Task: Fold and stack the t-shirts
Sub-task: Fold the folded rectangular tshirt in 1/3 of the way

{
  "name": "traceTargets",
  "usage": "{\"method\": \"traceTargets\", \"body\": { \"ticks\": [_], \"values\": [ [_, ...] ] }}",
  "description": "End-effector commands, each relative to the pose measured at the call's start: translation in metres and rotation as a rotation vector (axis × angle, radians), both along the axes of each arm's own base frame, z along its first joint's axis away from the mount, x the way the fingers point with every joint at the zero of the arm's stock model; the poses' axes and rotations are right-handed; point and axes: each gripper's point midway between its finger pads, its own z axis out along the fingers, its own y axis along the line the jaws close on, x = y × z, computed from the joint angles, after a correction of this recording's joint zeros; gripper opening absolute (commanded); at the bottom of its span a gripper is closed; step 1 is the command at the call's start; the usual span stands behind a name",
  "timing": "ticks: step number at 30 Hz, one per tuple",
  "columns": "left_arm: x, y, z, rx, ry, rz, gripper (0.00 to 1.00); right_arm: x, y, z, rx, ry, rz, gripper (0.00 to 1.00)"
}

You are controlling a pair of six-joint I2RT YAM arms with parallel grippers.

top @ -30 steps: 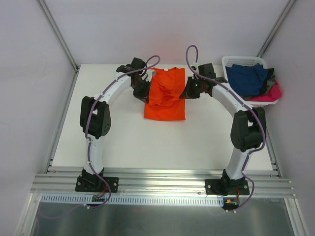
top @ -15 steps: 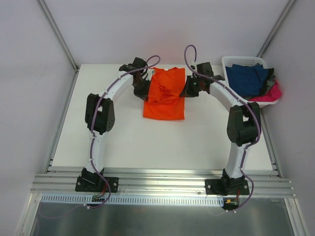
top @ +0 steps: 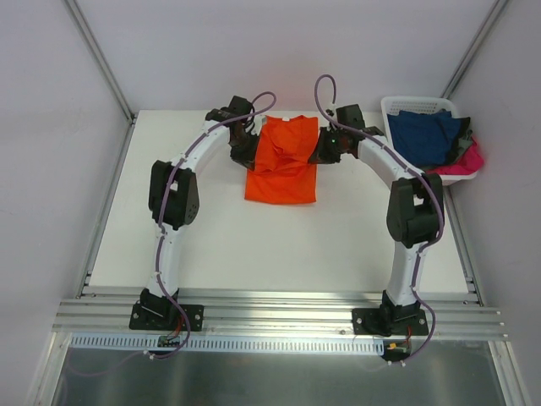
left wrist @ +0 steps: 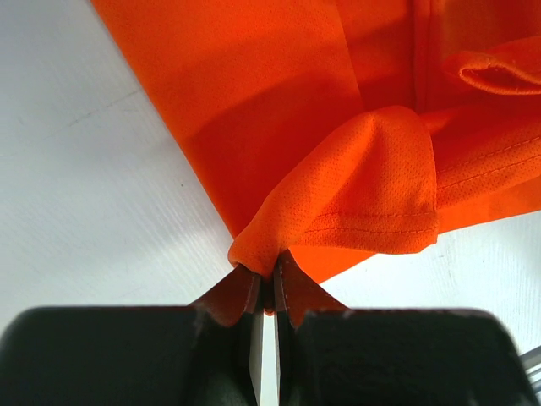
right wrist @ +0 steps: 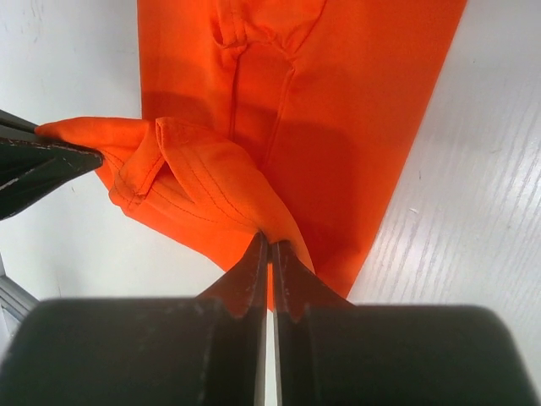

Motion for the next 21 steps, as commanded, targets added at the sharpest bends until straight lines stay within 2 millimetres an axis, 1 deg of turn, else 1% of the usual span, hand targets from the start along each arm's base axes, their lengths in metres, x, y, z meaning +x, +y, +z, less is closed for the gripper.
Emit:
{"method": "traceTargets", "body": {
  "ticks": [1,5,6,7,8,9,10,12,21],
  "values": [
    [0.016,0.001,0.014,0.003,-0.068,0.001,0.00,0.020,-0.001,0.022,-0.002,-0.088,-0.005,0.00],
    [0.023,0.002,0.010,0.017,-0.079,0.009,0.00,0.025,-0.001,0.018,-0.013,-0.091,-0.004,0.00],
    [0.025,0.002,0.009,0.019,-0.082,0.010,0.00,0.026,-0.002,0.014,-0.017,-0.085,-0.003,0.01],
    [0.027,0.001,0.009,0.019,-0.085,0.011,0.00,0.029,-0.002,0.015,-0.018,-0.091,-0.003,0.00],
    [0.029,0.002,0.003,0.030,-0.088,-0.006,0.00,0.029,-0.002,0.012,-0.020,-0.087,-0.002,0.00],
    [0.033,0.002,0.005,0.031,-0.101,-0.004,0.00,0.031,-0.002,0.007,-0.025,-0.082,-0.002,0.00],
    [0.035,0.001,0.001,0.037,-0.101,-0.006,0.00,0.033,-0.002,0.009,-0.024,-0.087,-0.001,0.00],
    [0.039,0.001,0.001,0.043,-0.114,-0.002,0.00,0.035,-0.002,0.006,-0.031,-0.087,-0.001,0.00],
    [0.048,0.001,-0.011,0.058,-0.119,0.005,0.00,0.043,-0.007,-0.009,-0.054,-0.078,-0.006,0.00]
  ]
}}
